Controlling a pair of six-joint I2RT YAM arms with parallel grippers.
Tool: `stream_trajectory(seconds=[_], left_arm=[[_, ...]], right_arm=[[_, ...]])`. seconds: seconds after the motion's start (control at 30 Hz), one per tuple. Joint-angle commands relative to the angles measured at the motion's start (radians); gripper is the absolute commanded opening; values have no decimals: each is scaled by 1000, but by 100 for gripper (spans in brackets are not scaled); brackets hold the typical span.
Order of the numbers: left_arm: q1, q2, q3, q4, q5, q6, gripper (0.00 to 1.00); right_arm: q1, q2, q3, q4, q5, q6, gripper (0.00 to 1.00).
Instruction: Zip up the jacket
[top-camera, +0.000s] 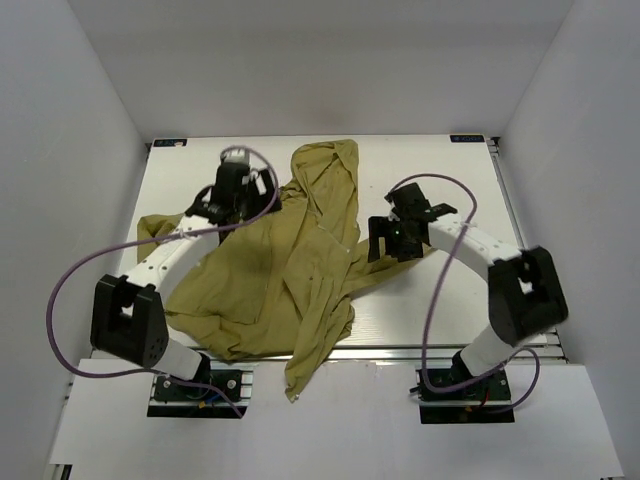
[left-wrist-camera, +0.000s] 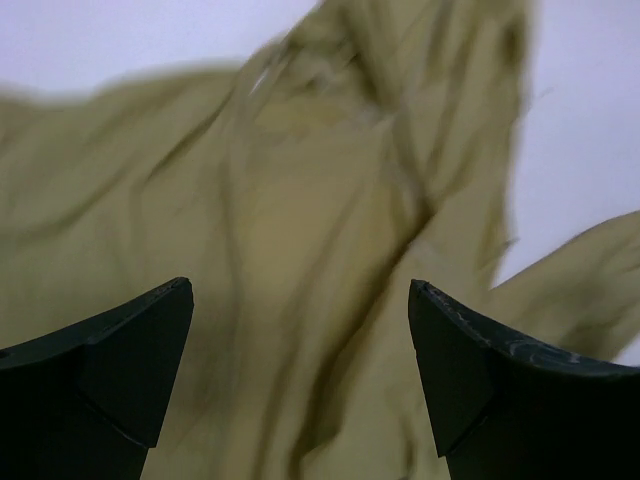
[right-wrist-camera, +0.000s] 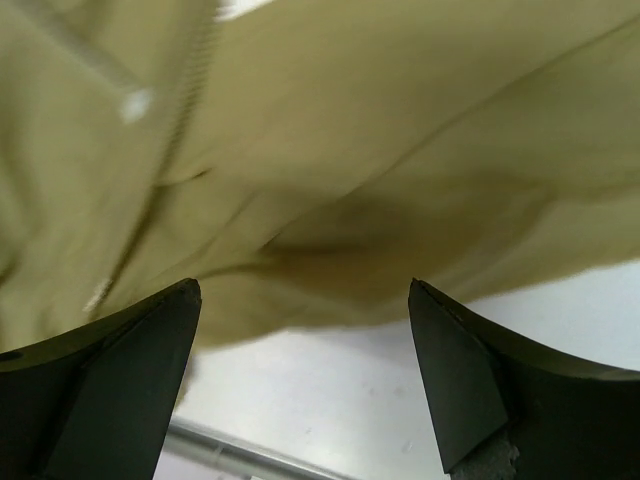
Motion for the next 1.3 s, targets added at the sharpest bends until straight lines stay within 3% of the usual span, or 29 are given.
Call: stream_trajectory(seconds=[0.0,0.27,0.53,0.67,0.8,0.87,0.97,1.13,1.27], left_arm=[[16,-42,-192,47,-58,-57,98],[18,170,-188,102,50,-25,98],[18,521,97,131,279,37,98],[12,693,249,134,408,34,98],[6,774,398,110,436,20,98],[0,779,444,82,440,20,98],[-5,692,353,122,434,18,98],[-5,395,180,133,268,14,98],[-7,207,97,62,206,6,98]], right_arm=[[-26,101,66,27,61,1,89],[-158,317,140,22,74,-8,89],[-406,441,256,-4,54,-2,89],[-502,521,408,-10,23,-14,89],[-543,592,581,-11,2,-46,89],[-540,596,661,-80,-20,-57,89],[-522,511,665,-74,-43,-88,89],[-382,330,498,1,12,-131,89],[-261,360,533,-24,117,-122,89]])
